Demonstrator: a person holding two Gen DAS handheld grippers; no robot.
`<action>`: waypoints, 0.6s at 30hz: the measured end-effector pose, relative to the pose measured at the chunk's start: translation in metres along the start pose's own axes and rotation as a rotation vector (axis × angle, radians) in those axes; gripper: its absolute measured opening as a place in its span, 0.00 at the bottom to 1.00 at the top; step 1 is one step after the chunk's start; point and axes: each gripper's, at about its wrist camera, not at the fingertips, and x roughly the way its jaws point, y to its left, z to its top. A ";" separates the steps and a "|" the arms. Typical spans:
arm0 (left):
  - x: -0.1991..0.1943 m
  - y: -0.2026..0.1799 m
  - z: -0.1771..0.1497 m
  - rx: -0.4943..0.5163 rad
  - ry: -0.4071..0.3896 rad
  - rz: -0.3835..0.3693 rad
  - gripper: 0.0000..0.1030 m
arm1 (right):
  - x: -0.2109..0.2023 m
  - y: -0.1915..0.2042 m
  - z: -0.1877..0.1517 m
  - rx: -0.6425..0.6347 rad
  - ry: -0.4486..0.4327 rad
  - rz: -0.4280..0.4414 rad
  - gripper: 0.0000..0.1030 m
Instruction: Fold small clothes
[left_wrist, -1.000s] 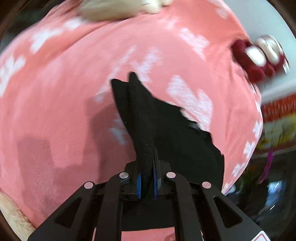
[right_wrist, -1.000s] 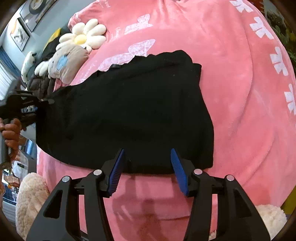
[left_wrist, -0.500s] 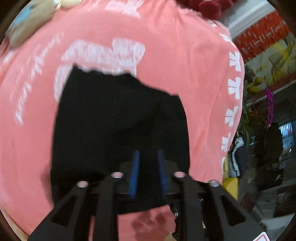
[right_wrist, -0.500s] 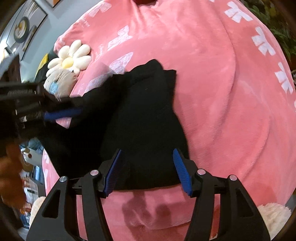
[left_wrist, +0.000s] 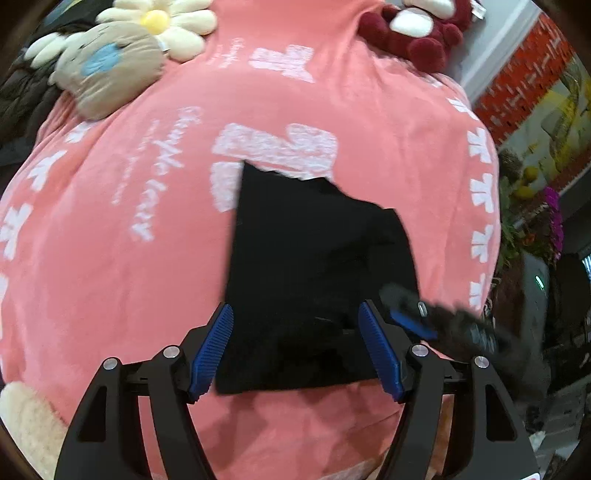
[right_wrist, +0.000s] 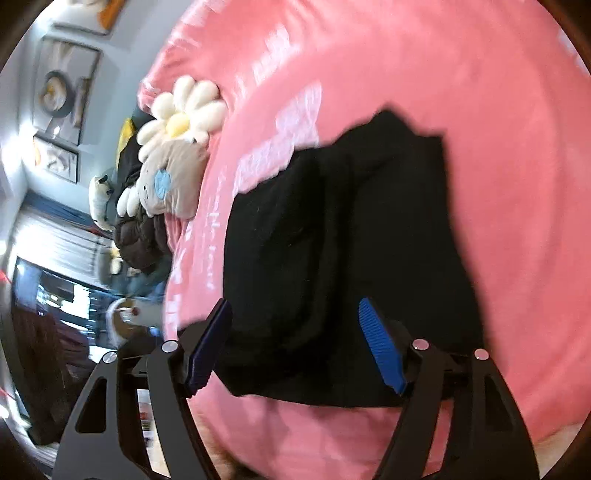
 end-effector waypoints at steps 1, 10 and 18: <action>-0.003 0.007 -0.002 -0.016 0.001 -0.004 0.66 | 0.009 0.002 0.001 0.015 0.026 -0.003 0.67; -0.011 0.032 -0.012 -0.045 0.011 0.006 0.66 | 0.022 0.062 0.019 -0.167 0.006 -0.063 0.10; 0.007 0.025 -0.011 -0.043 0.034 -0.029 0.67 | -0.008 0.005 0.041 -0.210 -0.023 -0.255 0.12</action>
